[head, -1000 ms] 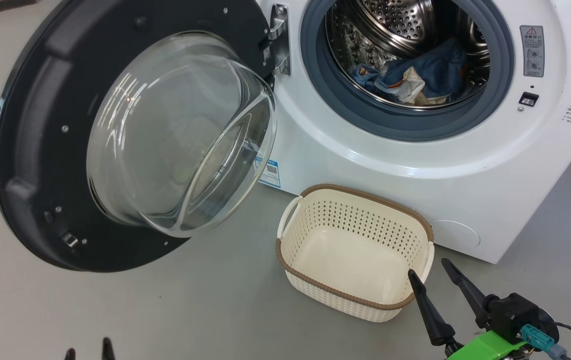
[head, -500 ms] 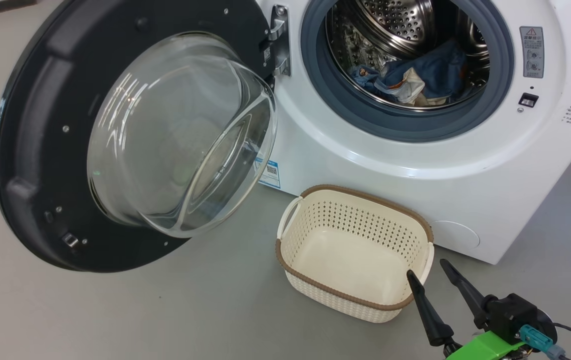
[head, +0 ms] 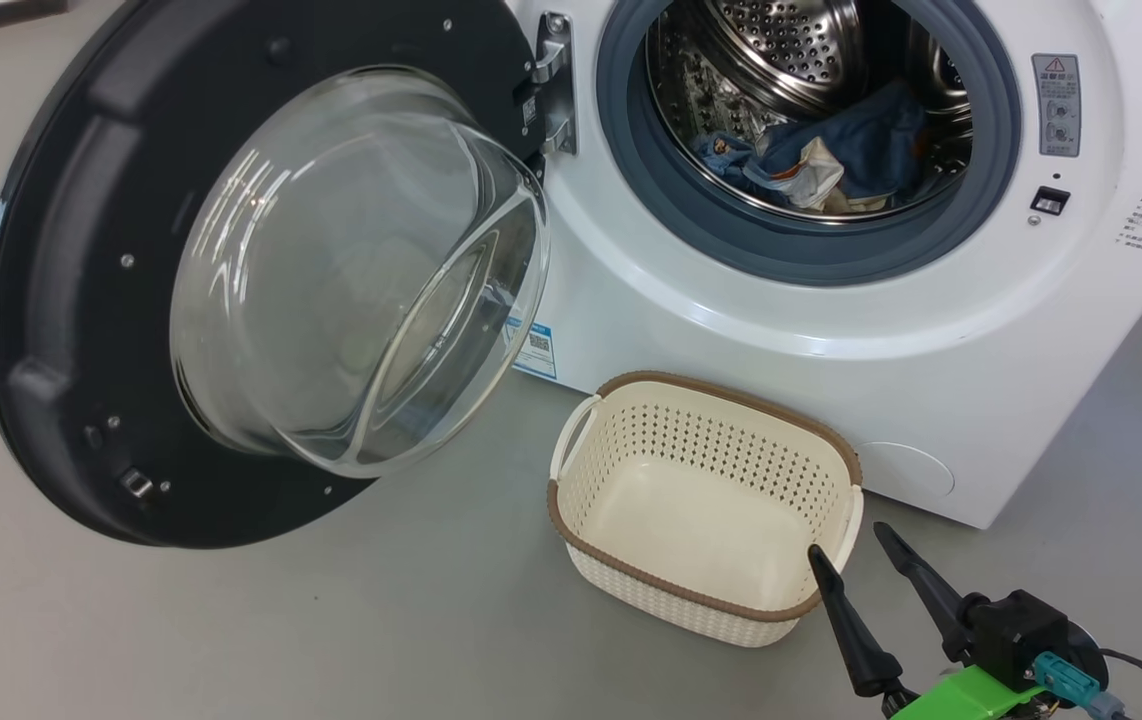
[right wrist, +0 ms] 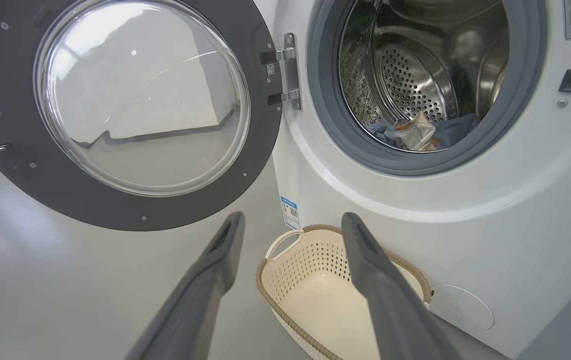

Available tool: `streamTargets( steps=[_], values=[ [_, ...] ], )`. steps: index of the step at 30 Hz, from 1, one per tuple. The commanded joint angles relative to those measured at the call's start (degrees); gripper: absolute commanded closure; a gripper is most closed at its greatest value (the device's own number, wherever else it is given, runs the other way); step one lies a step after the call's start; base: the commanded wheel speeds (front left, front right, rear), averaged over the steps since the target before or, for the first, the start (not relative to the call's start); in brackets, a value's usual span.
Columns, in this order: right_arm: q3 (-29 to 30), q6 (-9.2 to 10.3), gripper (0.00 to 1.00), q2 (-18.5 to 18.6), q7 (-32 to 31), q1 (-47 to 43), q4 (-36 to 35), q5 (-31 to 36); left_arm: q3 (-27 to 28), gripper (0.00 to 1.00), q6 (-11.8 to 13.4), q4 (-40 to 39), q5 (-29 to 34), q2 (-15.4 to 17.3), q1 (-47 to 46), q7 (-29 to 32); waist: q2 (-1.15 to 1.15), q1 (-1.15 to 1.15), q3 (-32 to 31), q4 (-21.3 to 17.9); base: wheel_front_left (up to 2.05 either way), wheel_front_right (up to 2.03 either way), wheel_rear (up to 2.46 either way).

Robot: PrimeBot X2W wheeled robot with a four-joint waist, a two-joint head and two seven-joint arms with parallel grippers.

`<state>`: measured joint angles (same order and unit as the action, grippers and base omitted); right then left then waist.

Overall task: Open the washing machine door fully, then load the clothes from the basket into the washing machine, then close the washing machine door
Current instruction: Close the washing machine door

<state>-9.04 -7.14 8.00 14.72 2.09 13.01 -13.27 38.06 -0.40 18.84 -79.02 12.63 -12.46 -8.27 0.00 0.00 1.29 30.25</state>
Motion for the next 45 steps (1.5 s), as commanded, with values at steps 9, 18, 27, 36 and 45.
streamTargets(
  steps=[9,18,27,36,45],
  values=[
    [-1.2,-0.35,0.0,1.7,0.3,-1.6,-1.3,-0.1,0.8,1.0,-0.4,11.6,-5.3,9.6,-13.6,6.5,0.0,0.0,1.2,-0.2,0.0,0.0,0.0],
    [-0.3,-0.35,0.0,2.6,0.3,-2.6,-2.2,0.1,-0.6,1.0,-1.8,14.3,-7.6,9.1,-18.4,9.5,0.0,0.0,3.0,0.1,0.0,0.0,0.0],
    [-0.2,-0.35,0.0,3.6,0.3,-2.8,-2.7,0.2,-2.4,1.0,-3.0,13.8,-9.4,6.6,-20.7,12.7,0.0,0.0,4.5,-1.0,0.0,0.0,0.0],
    [-0.2,-0.35,0.0,4.3,0.3,-1.9,-2.6,0.0,-3.2,1.0,-4.0,12.7,-11.4,6.1,-21.7,16.8,0.0,0.0,6.4,-3.5,0.0,0.0,0.0],
    [-0.1,-0.35,0.0,4.9,0.3,-1.5,-2.7,-0.2,-4.3,1.0,-5.9,14.8,-13.1,7.2,-22.4,22.5,0.0,0.0,7.6,-5.1,0.0,0.0,0.0]
  ],
)
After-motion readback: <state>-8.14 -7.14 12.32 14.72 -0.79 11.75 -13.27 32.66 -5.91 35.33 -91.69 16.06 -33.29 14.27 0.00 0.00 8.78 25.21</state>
